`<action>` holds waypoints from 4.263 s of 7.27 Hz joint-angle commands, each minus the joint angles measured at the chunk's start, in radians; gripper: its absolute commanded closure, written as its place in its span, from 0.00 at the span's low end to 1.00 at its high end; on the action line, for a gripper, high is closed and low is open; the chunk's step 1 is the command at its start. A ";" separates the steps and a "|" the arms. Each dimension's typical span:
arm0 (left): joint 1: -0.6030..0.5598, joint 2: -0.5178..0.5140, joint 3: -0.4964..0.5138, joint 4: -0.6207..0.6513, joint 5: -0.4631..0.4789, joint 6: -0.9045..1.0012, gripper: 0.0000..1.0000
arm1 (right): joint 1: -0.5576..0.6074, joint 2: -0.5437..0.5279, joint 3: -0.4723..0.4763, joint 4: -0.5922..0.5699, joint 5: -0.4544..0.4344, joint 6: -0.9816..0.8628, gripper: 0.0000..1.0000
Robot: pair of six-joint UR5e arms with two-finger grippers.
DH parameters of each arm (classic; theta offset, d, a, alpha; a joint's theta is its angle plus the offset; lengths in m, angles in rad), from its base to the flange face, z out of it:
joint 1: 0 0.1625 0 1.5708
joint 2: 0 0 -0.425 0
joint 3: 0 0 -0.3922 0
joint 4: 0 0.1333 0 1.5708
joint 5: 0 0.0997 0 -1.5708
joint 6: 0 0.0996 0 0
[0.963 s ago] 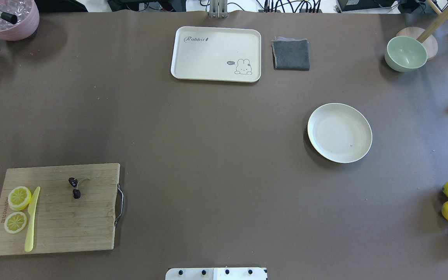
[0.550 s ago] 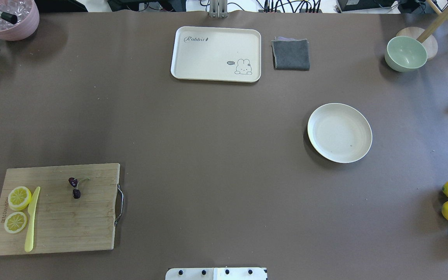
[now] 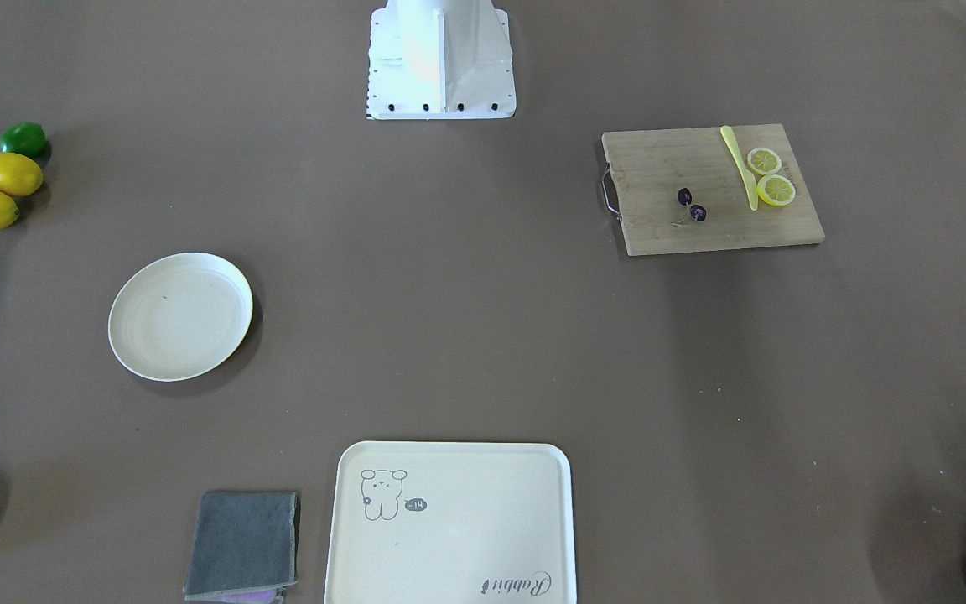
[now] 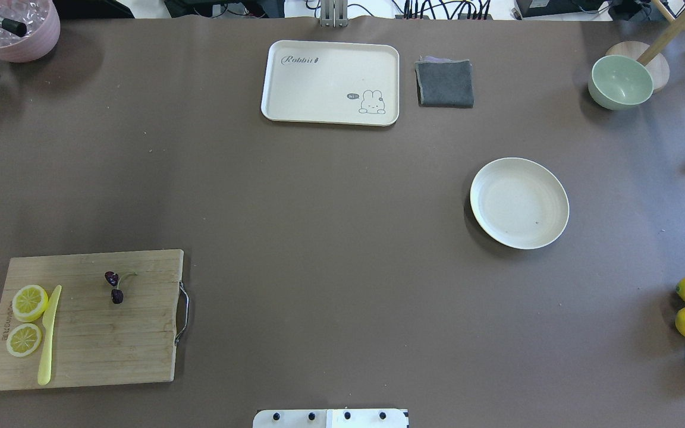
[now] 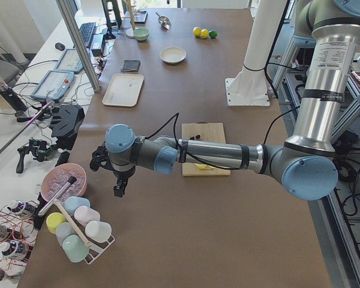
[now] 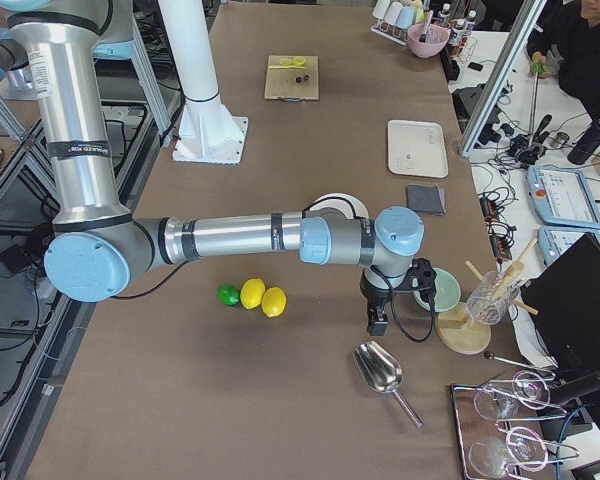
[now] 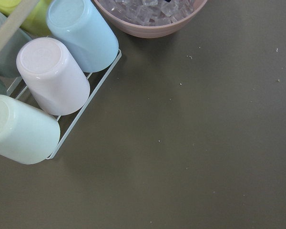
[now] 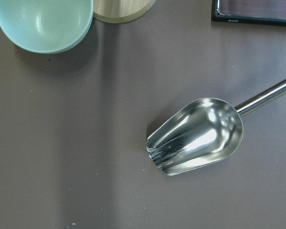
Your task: Place red cherry on plate
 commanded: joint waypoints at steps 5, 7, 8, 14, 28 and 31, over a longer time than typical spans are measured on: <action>0.000 0.000 0.002 0.000 -0.002 -0.001 0.02 | -0.001 -0.001 -0.004 0.000 0.000 0.000 0.00; 0.000 0.000 0.002 0.000 -0.002 -0.001 0.02 | -0.001 -0.001 -0.004 0.000 0.001 0.000 0.00; 0.000 0.000 0.002 0.000 -0.002 -0.001 0.02 | -0.001 -0.001 -0.002 0.000 0.001 0.000 0.00; 0.000 0.001 0.006 0.000 -0.002 -0.002 0.02 | 0.001 -0.003 0.004 0.002 0.001 0.000 0.00; 0.002 0.000 -0.005 0.000 -0.006 -0.002 0.02 | 0.001 -0.019 -0.004 0.044 0.003 0.000 0.00; 0.002 0.000 -0.003 0.000 -0.006 -0.001 0.02 | 0.001 -0.019 -0.002 0.044 0.003 0.000 0.00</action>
